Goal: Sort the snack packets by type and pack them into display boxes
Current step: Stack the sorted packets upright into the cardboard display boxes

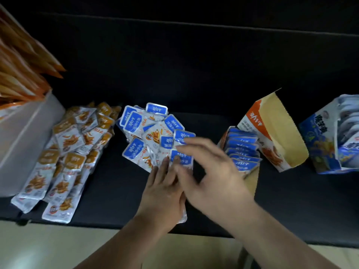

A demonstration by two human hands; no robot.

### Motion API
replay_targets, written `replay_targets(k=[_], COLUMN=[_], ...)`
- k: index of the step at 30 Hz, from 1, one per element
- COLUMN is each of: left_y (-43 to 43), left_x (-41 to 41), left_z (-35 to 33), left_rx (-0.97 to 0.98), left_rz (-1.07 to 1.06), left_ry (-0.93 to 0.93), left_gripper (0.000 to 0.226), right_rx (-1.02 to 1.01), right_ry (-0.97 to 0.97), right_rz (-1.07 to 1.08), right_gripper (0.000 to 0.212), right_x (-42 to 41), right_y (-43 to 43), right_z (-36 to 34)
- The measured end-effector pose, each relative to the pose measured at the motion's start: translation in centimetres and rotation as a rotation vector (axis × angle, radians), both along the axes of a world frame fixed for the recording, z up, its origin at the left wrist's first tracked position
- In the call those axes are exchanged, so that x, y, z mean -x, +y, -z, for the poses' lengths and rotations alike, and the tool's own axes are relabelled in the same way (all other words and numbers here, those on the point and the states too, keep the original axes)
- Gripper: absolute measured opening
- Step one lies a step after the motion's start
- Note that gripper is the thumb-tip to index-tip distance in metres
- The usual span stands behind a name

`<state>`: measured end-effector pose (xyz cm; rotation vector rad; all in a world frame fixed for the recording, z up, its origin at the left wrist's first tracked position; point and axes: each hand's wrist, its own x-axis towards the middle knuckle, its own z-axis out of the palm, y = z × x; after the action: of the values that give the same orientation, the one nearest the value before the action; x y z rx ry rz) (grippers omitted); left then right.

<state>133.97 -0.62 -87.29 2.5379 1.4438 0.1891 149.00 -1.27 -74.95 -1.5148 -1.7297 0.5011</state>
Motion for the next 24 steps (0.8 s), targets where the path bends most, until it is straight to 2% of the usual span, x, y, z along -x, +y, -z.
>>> replay_targets(k=[3, 6, 9, 11, 13, 15, 17, 21, 23, 24], left_y=[0.0, -0.6, -0.8, -0.8, -1.4, -2.0, -2.5, -2.3, -2.1, -2.0], left_x=[2.3, 4.9, 7.2, 8.4, 9.2, 9.2, 8.9, 8.9, 9.1, 9.2], left_z=[0.4, 0.1, -0.6, -0.4, -0.1, 0.4, 1.2, 1.1, 0.3, -0.1], left_rx=[-0.015, -0.038, -0.073, -0.079, -0.052, -0.016, 0.029, -0.003, -0.025, -0.024], left_rz=[0.002, 0.004, -0.015, -0.13, -0.342, -0.47, -0.465, -0.432, -0.454, -0.492], left_ry=[-0.002, -0.082, -0.148, -0.161, -0.163, -0.17, -0.185, -0.263, -0.268, -0.238], left_gripper=[0.081, 0.063, 0.058, 0.06, 0.07, 0.079, 0.078, 0.073, 0.083, 0.091], right_rx=[0.247, 0.427, 0.522, 0.61, 0.693, 0.695, 0.614, 0.373, 0.345, 0.358], right_ry=[0.129, 0.084, 0.059, -0.033, -0.13, -0.243, -0.283, -0.225, -0.146, -0.083], right_rz=[0.037, 0.079, 0.107, 0.084, 0.041, -0.006, -0.035, -0.093, -0.086, -0.051], right_gripper=[0.033, 0.045, 0.061, 0.07, 0.075, 0.077, 0.072, 0.053, 0.057, 0.067], right_x=[2.4, 3.5, 4.7, 5.4, 5.9, 6.3, 6.5, 5.6, 5.3, 5.3], right_y=[0.1, 1.4, 3.8, 5.5, 6.4, 6.5, 5.8, 4.1, 3.2, 2.7], right_z=[1.9, 4.0, 5.4, 6.3, 7.4, 8.6, 9.5, 10.4, 10.1, 9.7])
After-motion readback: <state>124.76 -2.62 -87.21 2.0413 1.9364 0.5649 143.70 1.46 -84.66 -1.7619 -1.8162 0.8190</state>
